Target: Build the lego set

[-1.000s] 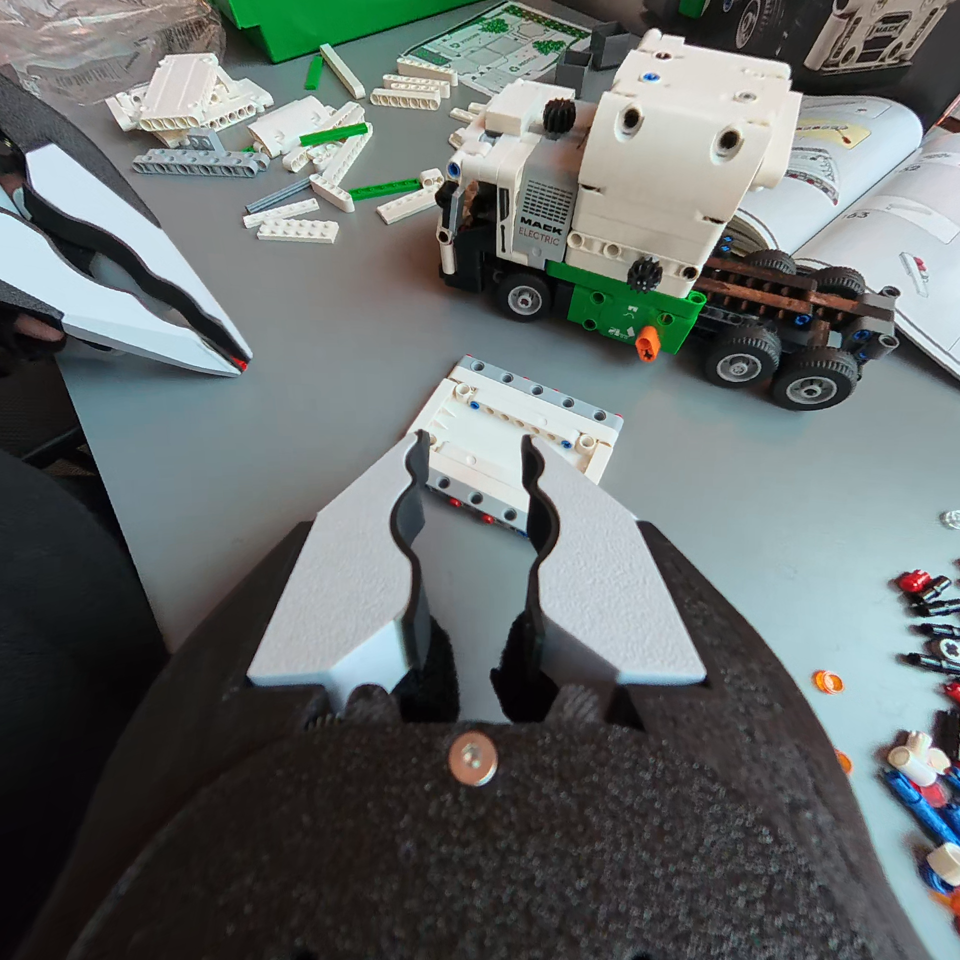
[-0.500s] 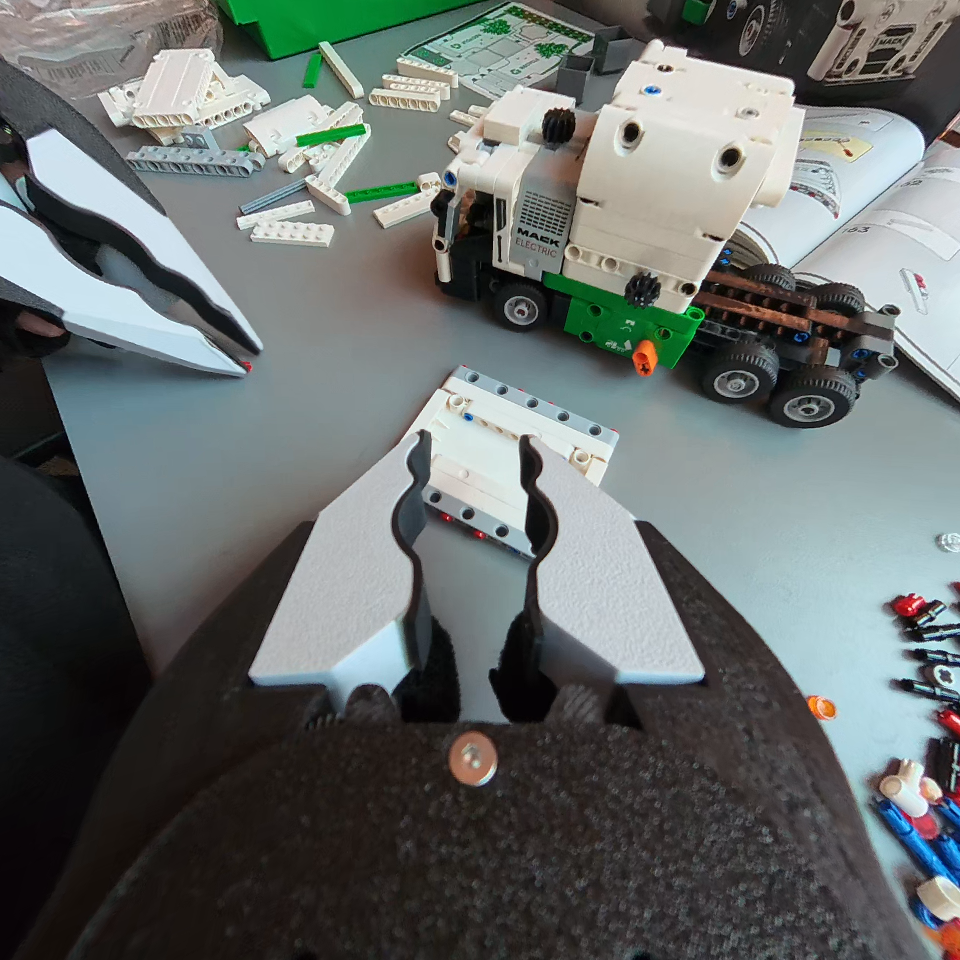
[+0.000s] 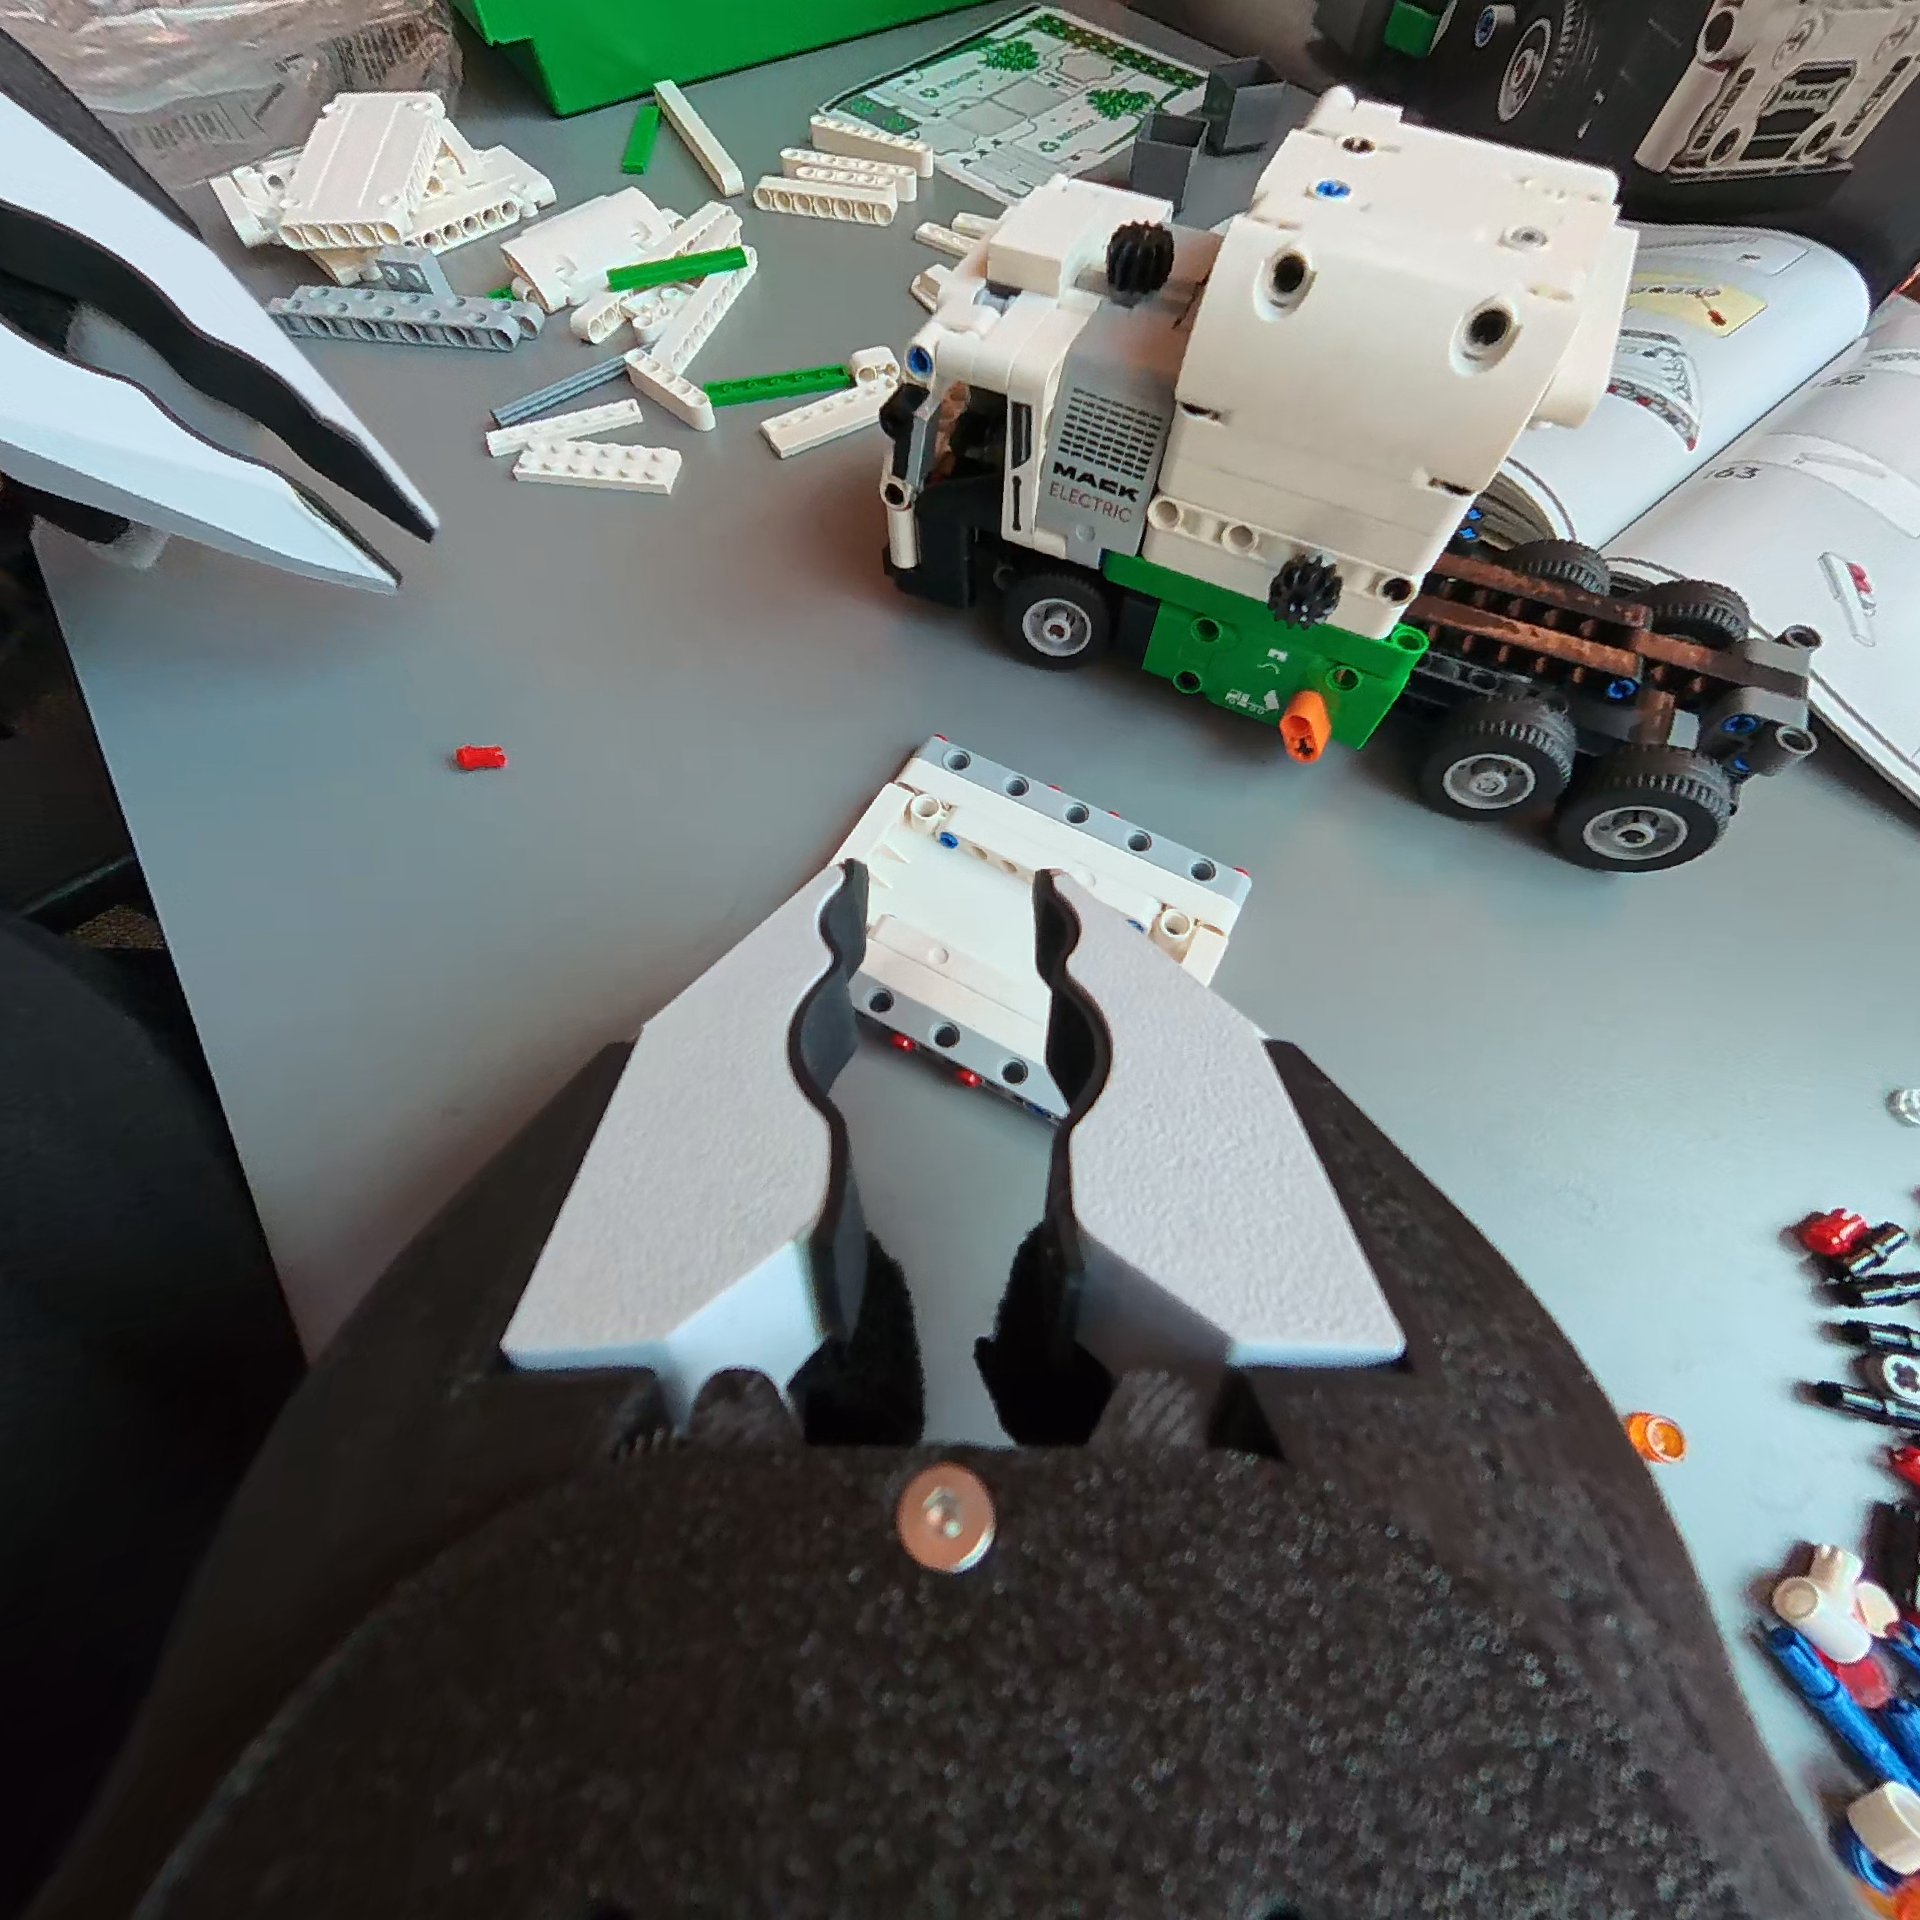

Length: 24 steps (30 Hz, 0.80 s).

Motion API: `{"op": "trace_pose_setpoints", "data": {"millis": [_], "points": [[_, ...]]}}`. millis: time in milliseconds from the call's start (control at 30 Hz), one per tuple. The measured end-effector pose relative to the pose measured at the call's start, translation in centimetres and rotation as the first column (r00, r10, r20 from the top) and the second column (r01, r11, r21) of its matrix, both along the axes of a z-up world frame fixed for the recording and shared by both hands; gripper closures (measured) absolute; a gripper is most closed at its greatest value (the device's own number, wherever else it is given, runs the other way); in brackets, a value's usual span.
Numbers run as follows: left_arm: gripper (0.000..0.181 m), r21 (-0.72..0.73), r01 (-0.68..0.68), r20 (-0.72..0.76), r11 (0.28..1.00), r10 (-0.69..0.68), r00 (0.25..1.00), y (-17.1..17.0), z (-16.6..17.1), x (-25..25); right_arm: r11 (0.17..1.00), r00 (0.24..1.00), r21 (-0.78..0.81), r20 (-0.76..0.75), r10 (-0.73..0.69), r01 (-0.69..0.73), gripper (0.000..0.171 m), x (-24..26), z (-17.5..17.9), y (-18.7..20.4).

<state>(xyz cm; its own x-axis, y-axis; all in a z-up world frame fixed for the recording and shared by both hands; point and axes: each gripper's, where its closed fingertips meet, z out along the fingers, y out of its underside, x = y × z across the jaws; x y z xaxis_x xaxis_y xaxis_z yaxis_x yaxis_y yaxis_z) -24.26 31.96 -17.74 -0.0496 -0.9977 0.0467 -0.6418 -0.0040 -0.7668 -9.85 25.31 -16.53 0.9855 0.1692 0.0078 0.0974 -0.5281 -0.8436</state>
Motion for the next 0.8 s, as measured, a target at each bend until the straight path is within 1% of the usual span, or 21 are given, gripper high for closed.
{"op": "trace_pose_setpoints", "data": {"millis": [233, 433, 667, 800], "points": [[0.168, -0.001, 0.061, -0.032, 0.998, -0.061, 0.998, -1.5, -0.9, 0.1, 1.000, 1.000, -0.002, 0.007, 0.001, -0.001, 0.141, -0.3, -0.1, -0.1], [0.168, 0.004, 0.076, -0.035, 0.997, -0.076, 0.997, -1.6, -1.1, 0.7, 1.000, 1.000, 0.002, 0.010, -0.011, 0.011, 0.141, 0.1, 0.1, -0.1], [0.168, 0.020, 0.071, -0.023, 0.997, -0.071, 0.997, -0.5, -0.7, 1.5, 1.000, 1.000, 0.006, 0.015, -0.026, 0.026, 0.141, 0.9, 0.2, 0.1], [0.166, 0.070, 0.045, 0.010, 0.997, -0.046, 0.999, 1.7, 0.5, 3.2, 0.999, 0.999, 0.013, 0.019, -0.037, 0.037, 0.141, 1.7, 0.4, 0.3]]}}
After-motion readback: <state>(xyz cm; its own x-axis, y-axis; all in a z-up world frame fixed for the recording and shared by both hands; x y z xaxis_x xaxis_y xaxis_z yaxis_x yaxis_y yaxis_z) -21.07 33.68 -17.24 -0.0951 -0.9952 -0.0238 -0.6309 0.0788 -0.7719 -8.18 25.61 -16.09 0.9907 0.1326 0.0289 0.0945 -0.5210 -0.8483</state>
